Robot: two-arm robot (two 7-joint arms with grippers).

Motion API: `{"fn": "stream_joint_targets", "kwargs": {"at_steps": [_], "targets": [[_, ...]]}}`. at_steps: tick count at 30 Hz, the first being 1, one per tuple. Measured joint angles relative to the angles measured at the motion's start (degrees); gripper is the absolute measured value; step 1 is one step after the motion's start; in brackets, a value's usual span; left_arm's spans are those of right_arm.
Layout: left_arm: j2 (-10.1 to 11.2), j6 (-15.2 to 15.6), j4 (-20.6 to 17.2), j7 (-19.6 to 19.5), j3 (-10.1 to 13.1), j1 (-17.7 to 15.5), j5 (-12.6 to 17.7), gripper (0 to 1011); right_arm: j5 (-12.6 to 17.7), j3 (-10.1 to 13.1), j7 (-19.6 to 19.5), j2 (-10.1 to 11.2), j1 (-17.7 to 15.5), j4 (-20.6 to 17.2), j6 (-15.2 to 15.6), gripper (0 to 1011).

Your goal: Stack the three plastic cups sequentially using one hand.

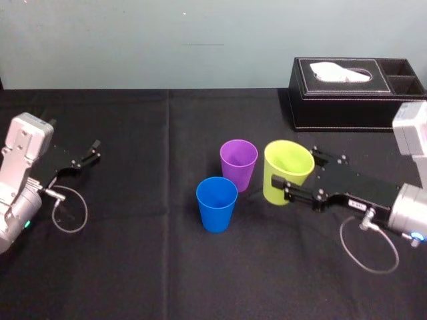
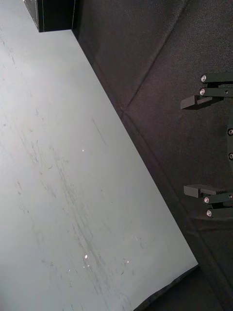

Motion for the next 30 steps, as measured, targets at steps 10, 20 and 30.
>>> {"fn": "stream_joint_targets", "kwargs": {"at_steps": [10,20,30], "targets": [[0.0,0.0,0.0,0.0,0.0,0.0,0.0,1011,-0.75,-2.2,-1.33,-2.07,5.26,1.27,1.48,734],[0.0,0.0,0.0,0.0,0.0,0.0,0.0,1011,-2.22,-4.93,-1.64,-5.39,11.18,5.86,1.78,734],[0.0,0.0,0.0,0.0,0.0,0.0,0.0,1011,-4.02,-7.62,-1.63,-8.11,15.84,10.64,2.63,735]]}}
